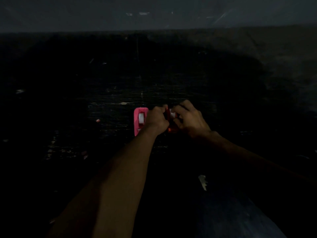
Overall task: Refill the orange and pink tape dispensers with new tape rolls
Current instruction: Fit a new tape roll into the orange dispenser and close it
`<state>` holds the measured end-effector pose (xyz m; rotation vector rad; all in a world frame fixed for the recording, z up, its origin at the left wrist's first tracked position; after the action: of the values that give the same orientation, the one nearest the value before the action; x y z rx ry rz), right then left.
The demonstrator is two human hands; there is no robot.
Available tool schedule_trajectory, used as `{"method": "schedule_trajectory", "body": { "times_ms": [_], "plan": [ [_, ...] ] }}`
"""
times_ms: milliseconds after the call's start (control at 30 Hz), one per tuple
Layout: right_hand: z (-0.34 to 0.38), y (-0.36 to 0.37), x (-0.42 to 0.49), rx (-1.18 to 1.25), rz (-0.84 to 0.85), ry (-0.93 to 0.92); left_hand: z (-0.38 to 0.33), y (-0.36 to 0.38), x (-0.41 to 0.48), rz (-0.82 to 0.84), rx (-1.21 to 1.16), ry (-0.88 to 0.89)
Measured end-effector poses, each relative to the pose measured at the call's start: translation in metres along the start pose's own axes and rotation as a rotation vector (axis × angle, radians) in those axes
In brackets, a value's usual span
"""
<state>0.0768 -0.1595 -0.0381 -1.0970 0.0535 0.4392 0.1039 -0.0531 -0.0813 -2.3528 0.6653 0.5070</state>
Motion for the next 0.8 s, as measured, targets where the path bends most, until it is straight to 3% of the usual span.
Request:
{"method": "schedule_trajectory", "body": {
  "times_ms": [267, 533, 800],
  "plan": [
    [0.004, -0.003, 0.003, -0.059, 0.023, -0.032, -0.001, -0.001, 0.002, -0.003, 0.049, -0.006],
    [0.008, -0.001, -0.004, -0.104, 0.011, -0.044, 0.003, -0.001, 0.002, -0.009, -0.047, -0.008],
    [0.023, 0.004, -0.029, -0.145, -0.084, -0.183, 0.003, -0.001, 0.005, -0.009, -0.037, -0.009]
  ]
}}
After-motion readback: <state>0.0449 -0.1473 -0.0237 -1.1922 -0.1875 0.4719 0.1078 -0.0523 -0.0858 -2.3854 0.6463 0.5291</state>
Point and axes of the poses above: each hand's wrist, its own x-axis towards the middle knuckle, its own y-axis out of the palm, z = x × y, the point moved 9 cm from there along x, towards the middle knuckle, and after that the axes turned 15 degrees about z, right-handed, at the moved point
